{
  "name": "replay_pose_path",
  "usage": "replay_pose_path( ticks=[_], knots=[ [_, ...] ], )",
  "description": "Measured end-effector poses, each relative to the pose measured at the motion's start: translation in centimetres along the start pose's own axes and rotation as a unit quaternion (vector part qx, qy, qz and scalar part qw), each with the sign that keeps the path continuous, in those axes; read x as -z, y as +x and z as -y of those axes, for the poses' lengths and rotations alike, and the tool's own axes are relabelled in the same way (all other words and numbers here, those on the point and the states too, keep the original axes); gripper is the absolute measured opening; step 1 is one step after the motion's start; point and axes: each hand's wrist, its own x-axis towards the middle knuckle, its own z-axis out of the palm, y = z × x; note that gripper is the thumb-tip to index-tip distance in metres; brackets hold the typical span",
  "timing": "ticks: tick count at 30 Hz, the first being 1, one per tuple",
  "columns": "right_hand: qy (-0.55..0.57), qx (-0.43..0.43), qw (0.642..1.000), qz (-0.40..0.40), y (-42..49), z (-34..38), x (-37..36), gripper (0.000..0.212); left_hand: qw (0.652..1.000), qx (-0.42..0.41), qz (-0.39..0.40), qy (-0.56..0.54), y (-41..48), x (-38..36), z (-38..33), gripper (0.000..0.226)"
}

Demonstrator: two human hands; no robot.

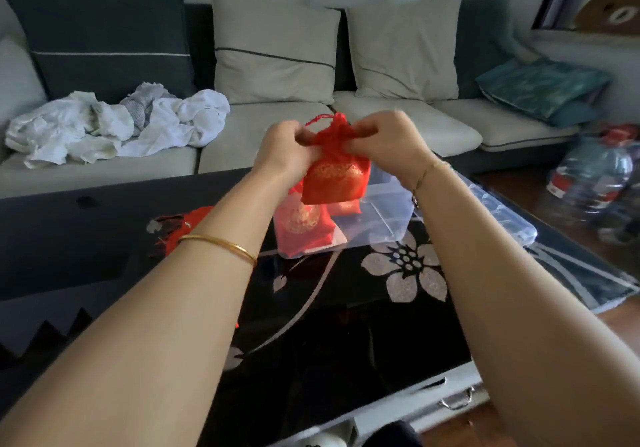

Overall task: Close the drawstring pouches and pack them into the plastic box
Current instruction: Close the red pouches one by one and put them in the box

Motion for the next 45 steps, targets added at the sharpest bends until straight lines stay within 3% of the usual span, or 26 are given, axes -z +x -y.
replay_pose_path(
  ticks=[4,7,12,15,18,22,28,30,32,34,36,38,41,45],
  knots=[
    [-0.108,0.016,0.992,-0.056,4.8,-1.0,0.4,0.013,1.000,0.011,0.002,-0.023,3.3,-1.3,0.1,0.015],
    [-0.196,-0.027,0.980,-0.018,7.6,-3.2,-1.1,0.015,0.999,0.044,0.017,0.014,4.8,-1.9,1.3,0.028],
    [-0.208,-0.110,0.967,-0.097,9.1,-6.5,-2.8,0.015,0.997,0.050,-0.023,0.053,5.4,-1.3,3.4,0.029],
    [-0.231,-0.120,0.965,-0.035,9.7,-7.0,-3.8,0.013,0.997,0.050,-0.009,0.052,5.4,-1.3,4.1,0.028],
    [-0.279,-0.140,0.948,0.058,9.7,-7.1,-5.2,0.028,0.997,0.053,-0.005,0.055,5.4,-1.4,4.7,0.024],
    [-0.292,-0.161,0.935,0.123,9.3,-6.7,-6.1,0.033,0.998,0.055,-0.012,0.037,5.2,-1.3,5.3,0.020],
    [-0.333,-0.143,0.926,0.108,8.3,-5.3,-5.4,0.030,0.994,0.051,-0.091,0.020,4.8,0.5,6.3,0.023],
    [-0.269,-0.122,0.955,0.032,7.5,-4.1,-4.9,0.028,0.986,0.054,-0.156,0.006,3.2,1.3,6.6,0.026],
    [-0.128,-0.097,0.985,-0.066,5.7,-1.9,-5.1,0.010,0.970,0.068,-0.235,-0.001,0.7,2.5,7.1,0.027],
    [0.031,-0.068,0.993,-0.087,2.2,0.9,-6.8,0.022,0.952,0.111,-0.286,0.005,-2.4,3.6,8.9,0.031],
    [0.147,-0.065,0.986,-0.038,-1.8,3.1,-9.2,0.025,0.935,0.174,-0.306,0.034,-5.0,4.4,11.1,0.036],
    [0.192,-0.101,0.974,0.060,-5.6,4.0,-12.4,0.021,0.918,0.247,-0.301,0.074,-7.5,5.2,12.9,0.040],
    [0.115,-0.136,0.967,0.183,-8.5,3.2,-17.2,0.016,0.904,0.343,-0.230,0.114,-10.1,6.0,14.7,0.042],
    [0.079,-0.175,0.952,0.238,-9.8,1.7,-20.5,0.010,0.909,0.365,-0.157,0.126,-10.9,6.2,16.4,0.039]
  ],
)
